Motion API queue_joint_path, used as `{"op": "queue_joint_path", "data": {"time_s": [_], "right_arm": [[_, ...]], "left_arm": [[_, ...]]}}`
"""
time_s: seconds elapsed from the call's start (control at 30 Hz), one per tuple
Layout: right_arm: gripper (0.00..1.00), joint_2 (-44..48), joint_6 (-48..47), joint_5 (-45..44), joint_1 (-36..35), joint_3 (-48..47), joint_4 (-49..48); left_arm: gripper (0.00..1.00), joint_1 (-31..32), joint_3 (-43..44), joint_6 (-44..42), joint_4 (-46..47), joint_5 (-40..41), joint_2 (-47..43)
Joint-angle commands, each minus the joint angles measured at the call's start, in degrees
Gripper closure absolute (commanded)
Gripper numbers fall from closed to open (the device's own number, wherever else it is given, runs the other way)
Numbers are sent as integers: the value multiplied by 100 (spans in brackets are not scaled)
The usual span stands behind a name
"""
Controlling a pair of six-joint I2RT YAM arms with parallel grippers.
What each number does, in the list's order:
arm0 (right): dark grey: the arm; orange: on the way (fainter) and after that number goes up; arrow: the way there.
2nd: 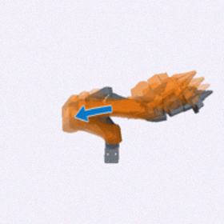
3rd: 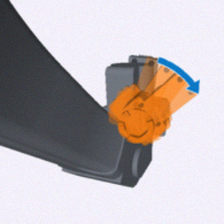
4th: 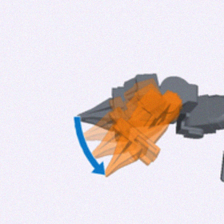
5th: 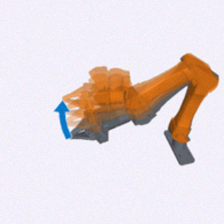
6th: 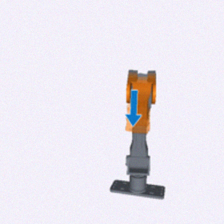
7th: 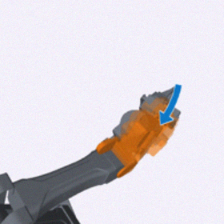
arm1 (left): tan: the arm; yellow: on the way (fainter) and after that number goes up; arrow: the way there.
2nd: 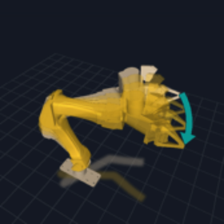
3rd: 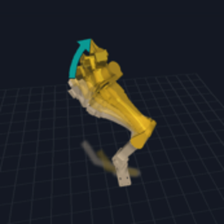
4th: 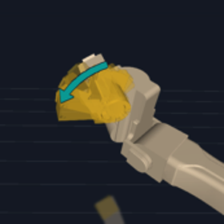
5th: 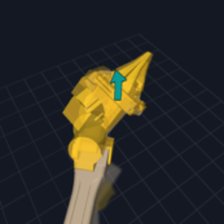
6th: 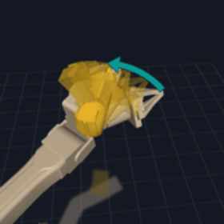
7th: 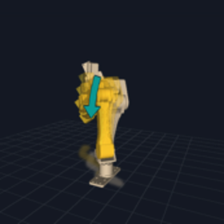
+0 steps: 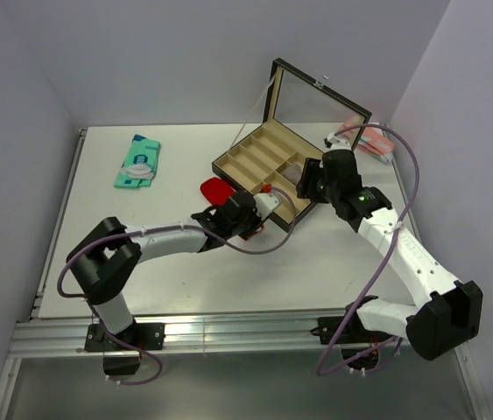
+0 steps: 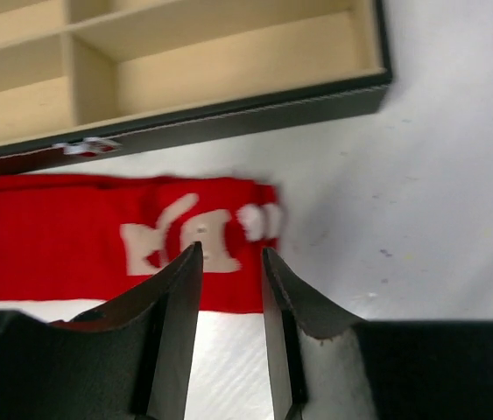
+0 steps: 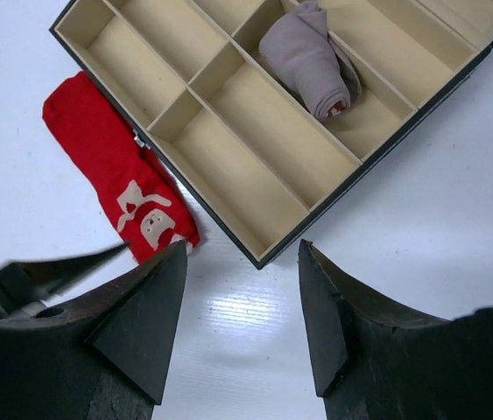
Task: Roll the socks
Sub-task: Roll the sock at the center of the board.
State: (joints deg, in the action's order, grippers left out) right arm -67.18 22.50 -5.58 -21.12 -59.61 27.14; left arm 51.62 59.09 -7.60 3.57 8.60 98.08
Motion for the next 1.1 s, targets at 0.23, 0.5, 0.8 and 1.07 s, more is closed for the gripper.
{"op": "queue_joint_path", "data": {"time_s": [0.23, 0.5, 0.8, 1.07], "right_arm": [[39, 117, 62, -207, 3, 292, -296], [39, 91, -9, -180, 3, 398, -384], [39, 205, -53, -145, 3, 477, -376], [39, 258, -71, -101, 3, 486, -367]], "left_arm": [[61, 481, -231, 135, 390, 590, 491], [61, 481, -152, 109, 346, 441, 651], [61, 472, -56, 74, 293, 695, 870], [61, 402, -266, -75, 609, 1205, 765]]}}
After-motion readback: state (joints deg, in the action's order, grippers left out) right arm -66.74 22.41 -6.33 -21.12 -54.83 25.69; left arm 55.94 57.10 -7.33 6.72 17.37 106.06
